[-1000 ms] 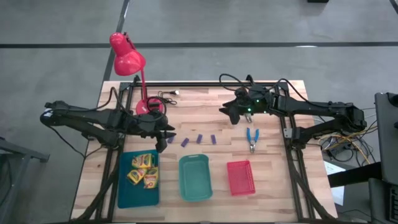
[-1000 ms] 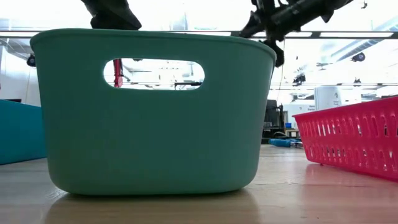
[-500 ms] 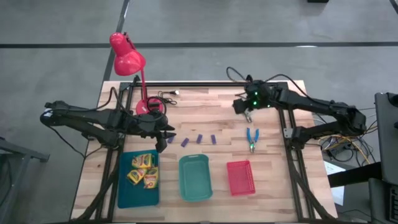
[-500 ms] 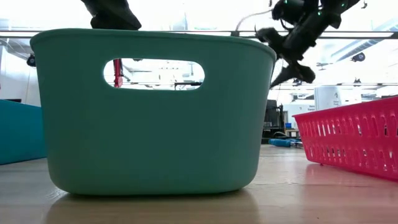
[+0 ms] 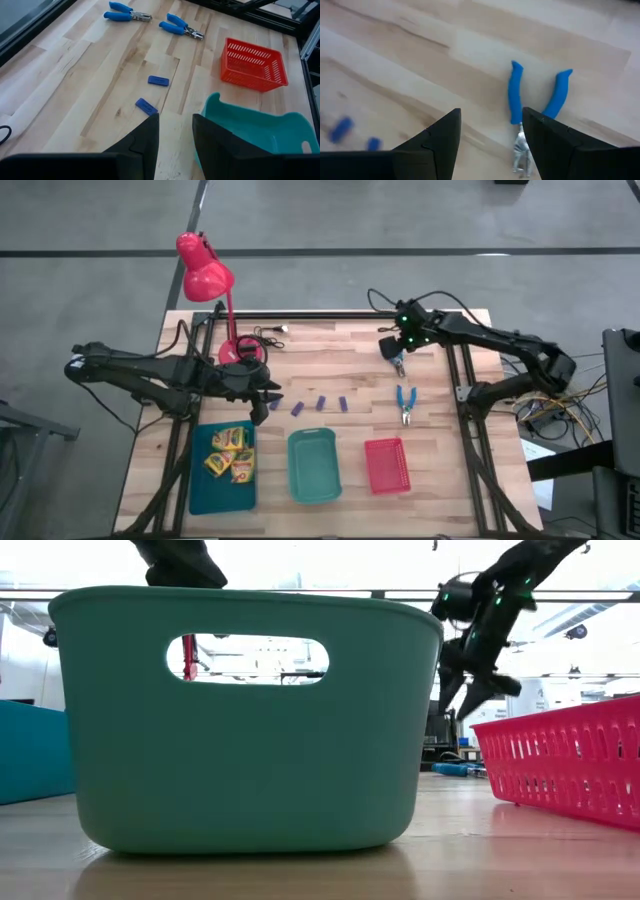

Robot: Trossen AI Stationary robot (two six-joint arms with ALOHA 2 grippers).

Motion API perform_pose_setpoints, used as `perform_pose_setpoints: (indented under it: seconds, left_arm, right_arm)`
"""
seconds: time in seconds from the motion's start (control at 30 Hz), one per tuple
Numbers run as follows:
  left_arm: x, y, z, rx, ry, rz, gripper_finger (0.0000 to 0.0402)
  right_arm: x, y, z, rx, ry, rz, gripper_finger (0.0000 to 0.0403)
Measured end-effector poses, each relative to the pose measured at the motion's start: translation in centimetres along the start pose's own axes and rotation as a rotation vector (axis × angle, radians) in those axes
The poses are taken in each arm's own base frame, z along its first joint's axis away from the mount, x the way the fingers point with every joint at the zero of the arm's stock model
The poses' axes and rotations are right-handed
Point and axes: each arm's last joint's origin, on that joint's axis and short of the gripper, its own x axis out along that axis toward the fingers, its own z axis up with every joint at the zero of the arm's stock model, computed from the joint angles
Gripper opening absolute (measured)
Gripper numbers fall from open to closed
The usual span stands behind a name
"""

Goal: Pick & Place School Supplies
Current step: Put the blue ticket punch into the green bin

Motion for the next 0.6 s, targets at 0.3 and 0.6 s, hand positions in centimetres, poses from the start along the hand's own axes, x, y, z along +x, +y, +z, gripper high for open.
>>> perform_pose_setpoints:
  seconds: [0.3, 0.6]
  left_arm:
    - [0.0, 0.0, 0.0, 0.0, 0.0, 0.0, 0.0122]
    - [0.0, 0.0, 0.0, 0.0, 0.0, 0.0, 0.0122]
  right_arm:
    - [5.6, 0.1, 0.2, -0.026, 0.179, -0.064, 0.0206]
    - [8.4, 0.5, 1.6, -0.085, 0.18, -0.173, 0.0206]
